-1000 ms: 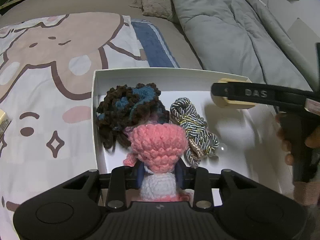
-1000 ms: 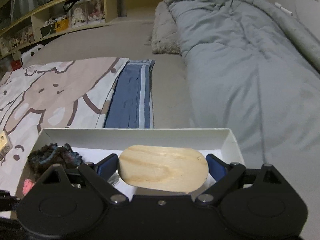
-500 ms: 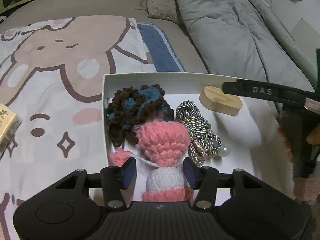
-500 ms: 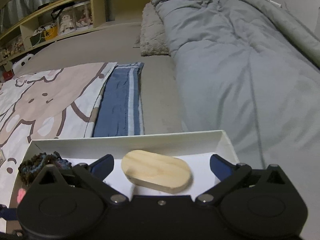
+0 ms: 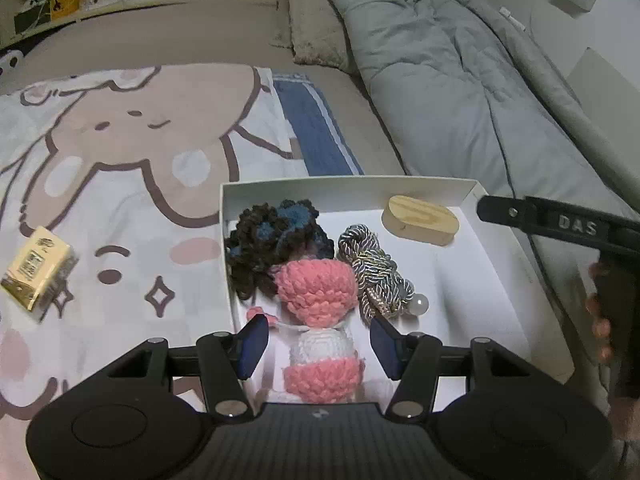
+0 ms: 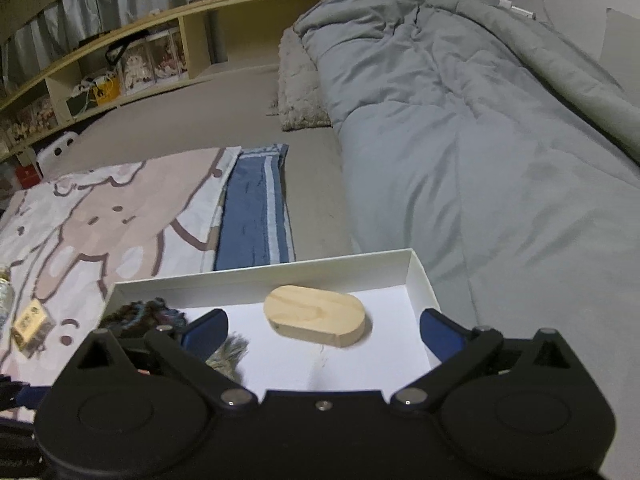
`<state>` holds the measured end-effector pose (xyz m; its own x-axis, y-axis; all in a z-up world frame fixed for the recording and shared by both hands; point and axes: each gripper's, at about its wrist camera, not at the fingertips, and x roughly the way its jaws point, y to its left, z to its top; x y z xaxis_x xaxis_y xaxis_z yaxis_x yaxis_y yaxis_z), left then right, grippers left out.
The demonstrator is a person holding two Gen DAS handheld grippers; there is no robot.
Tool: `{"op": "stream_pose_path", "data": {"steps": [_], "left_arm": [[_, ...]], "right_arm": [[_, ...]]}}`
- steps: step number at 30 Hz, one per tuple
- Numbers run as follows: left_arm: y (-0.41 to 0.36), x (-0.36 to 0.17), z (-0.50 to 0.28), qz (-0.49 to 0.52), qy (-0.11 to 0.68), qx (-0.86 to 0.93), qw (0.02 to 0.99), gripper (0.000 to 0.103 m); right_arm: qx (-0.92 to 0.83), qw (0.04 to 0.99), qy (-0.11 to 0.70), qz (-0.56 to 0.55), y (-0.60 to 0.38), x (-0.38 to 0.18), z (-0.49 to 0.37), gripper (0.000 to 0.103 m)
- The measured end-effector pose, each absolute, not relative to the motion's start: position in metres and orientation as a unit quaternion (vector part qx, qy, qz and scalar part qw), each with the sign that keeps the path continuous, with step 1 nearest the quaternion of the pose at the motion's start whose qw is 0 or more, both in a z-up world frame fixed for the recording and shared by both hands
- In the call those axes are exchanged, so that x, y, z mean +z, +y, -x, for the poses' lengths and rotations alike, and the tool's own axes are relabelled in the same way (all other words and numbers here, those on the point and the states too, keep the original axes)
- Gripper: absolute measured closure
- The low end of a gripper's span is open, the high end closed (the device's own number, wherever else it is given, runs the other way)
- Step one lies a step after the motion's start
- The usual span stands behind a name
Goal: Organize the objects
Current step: 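Lower pink doll into white box and open left gripper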
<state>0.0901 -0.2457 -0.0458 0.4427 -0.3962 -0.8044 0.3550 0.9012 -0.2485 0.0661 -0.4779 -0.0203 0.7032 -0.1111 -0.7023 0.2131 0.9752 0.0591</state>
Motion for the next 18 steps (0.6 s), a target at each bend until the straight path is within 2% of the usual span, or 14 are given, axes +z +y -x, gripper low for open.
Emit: {"op": "stream_pose_path", "data": {"steps": [7,18], "left_arm": [[-0.234,-0.028,-0.076,0.009,0.47,-0.218,0.855,0.044],[-0.214,-0.005,-0.053,-0.006,0.444,-0.217,0.869,0.02]], "right_arm": [[-0.107,0.918,0.374,-0.078,-0.465,-0.005,-0.032,0.0],[-0.108,0.927,0.352,-0.074,-0.443,0.018,0.021,0.0]]}}
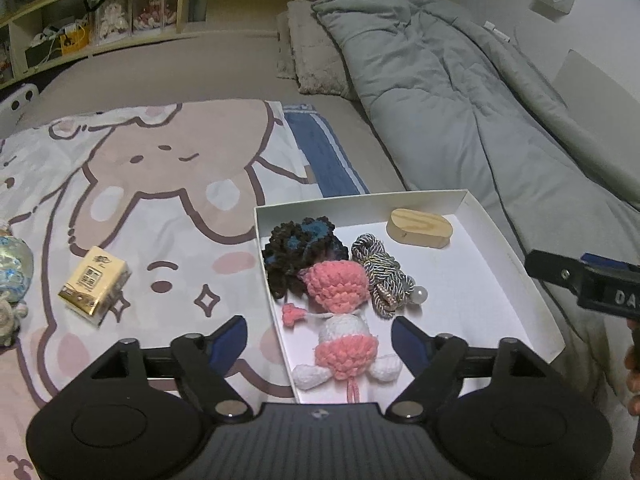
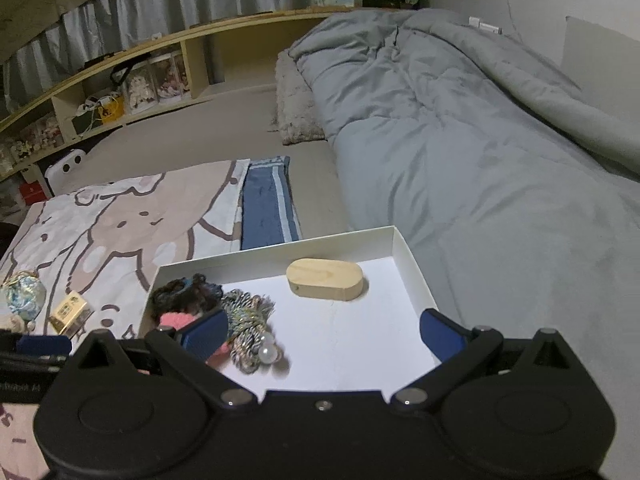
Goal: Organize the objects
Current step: 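Lower pink doll into white box and open left gripper, then withdraw both tools from the box toward the gray doll and tissue pack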
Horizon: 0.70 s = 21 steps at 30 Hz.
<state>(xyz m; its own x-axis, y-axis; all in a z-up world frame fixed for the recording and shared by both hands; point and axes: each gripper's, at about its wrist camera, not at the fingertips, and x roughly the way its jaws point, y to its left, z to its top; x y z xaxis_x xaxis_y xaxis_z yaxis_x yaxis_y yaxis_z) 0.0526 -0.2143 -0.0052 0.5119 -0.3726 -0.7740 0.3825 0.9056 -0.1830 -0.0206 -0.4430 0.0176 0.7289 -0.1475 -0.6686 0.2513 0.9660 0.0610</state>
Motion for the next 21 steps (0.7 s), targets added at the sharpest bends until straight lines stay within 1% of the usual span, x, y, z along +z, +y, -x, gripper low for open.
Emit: {"op": "stream_pose_path", "data": {"steps": [4,8,21], "left_arm": [[-0.207,0.001,-0.044,-0.008,0.432,-0.217,0.875,0.006],[-0.199,0.005,-0.036,-0.009,0.425,-0.219,0.878,0.0],[-0.176,0.013,-0.014,-0.025,0.398,-0.238,0.885,0.0]], "right_arm": [[-0.111,0.93,0.345,-0.07,-0.433,0.024,0.036,0.0],[-0.111,0.931,0.343,-0.061,-0.422,0.026,0.051,0.0],[-0.116,0.933,0.335,-0.053,-0.4,0.034,0.09,0.0]]}}
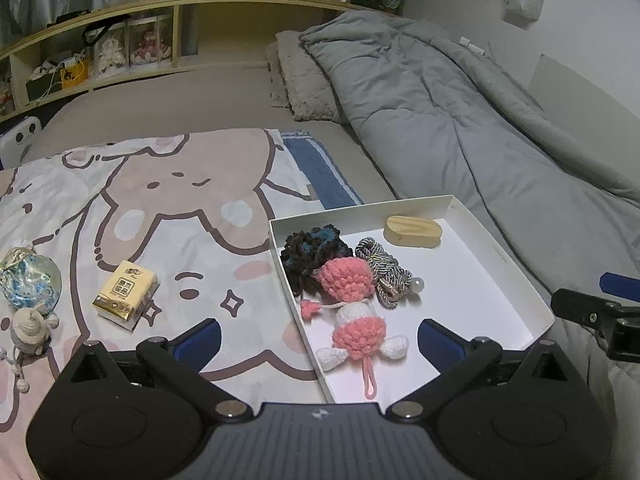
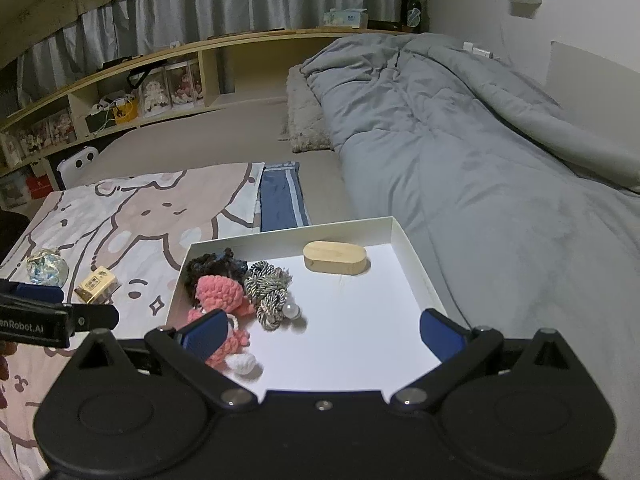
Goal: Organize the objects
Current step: 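Withdraw both tools from the box toward the gray doll and tissue pack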
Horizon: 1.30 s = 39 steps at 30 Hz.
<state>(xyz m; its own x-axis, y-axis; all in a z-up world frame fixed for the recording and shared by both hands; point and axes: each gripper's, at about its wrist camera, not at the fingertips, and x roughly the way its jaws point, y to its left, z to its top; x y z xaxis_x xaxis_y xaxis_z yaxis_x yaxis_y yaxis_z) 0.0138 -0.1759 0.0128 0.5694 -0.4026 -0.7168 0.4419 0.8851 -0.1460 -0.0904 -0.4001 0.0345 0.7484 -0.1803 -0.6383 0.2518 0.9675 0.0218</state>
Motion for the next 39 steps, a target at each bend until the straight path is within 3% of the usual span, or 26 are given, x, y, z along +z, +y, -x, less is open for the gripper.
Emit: {"op": "stream_pose_path", "data": {"steps": [13,39], "left_arm": [[-0.143,0.02,-0.011,-0.021,0.369,-0.217,0.903,0.0],[0.012,0.015,-0.056,-0.002,0.343,-0.063,0.937,0.0]], "right_arm": [[-0.118,0.93,0.345,-0.052,-0.378,0.026,0.084,0.0],[-0.01,0.945,0.324,-0.047,-0.254,0.015,-0.022,0.0]]}}
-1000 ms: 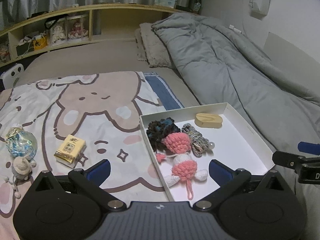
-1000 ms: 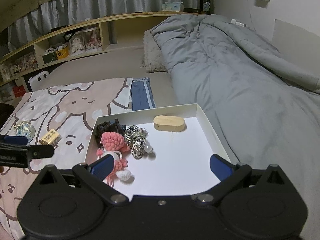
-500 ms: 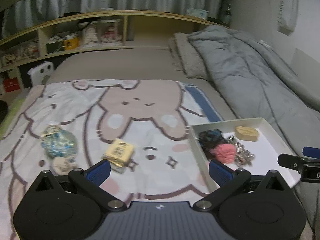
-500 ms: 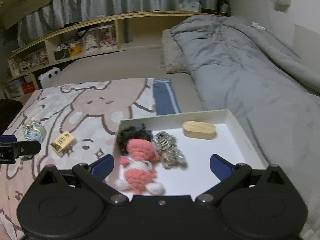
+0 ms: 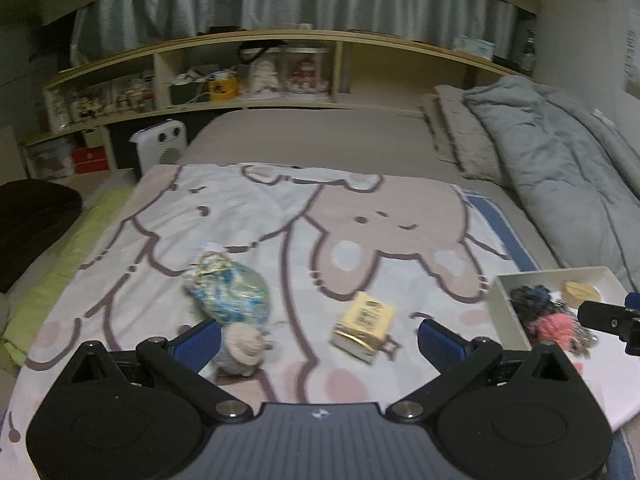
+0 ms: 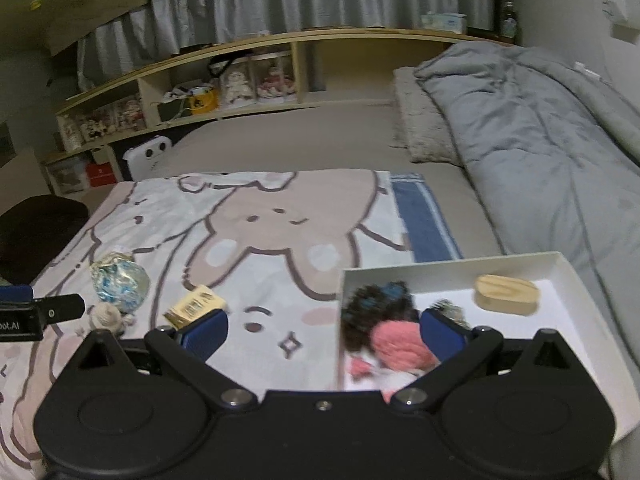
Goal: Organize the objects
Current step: 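Withdraw both tools from the box toward the gray doll and tissue pack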
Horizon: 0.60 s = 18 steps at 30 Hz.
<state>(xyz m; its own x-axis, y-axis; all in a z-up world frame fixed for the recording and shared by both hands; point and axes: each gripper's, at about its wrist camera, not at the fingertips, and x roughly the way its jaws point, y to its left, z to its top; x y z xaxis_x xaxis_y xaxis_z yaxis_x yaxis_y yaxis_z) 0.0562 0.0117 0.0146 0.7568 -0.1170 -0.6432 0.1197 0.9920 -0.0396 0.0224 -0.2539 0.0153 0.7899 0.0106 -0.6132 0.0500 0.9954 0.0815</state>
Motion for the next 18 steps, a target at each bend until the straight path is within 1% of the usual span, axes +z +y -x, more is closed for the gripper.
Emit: {"op": "stream_pose_path", "data": {"steps": [15,18], "left_arm": [[0.068,-0.006,-0.077,-0.006,0.334,-0.013,0.942,0.0],[0.076,-0.012,-0.081,-0.011,0.336,-0.033,0.941,0.0]], "right_arm": [[0.045,0.949,0.31,-0.047,-0.205,-0.013,-0.069,0.0],[0.061,0.947,0.312,-0.039,-0.197,-0.024,-0.08,0.0]]}}
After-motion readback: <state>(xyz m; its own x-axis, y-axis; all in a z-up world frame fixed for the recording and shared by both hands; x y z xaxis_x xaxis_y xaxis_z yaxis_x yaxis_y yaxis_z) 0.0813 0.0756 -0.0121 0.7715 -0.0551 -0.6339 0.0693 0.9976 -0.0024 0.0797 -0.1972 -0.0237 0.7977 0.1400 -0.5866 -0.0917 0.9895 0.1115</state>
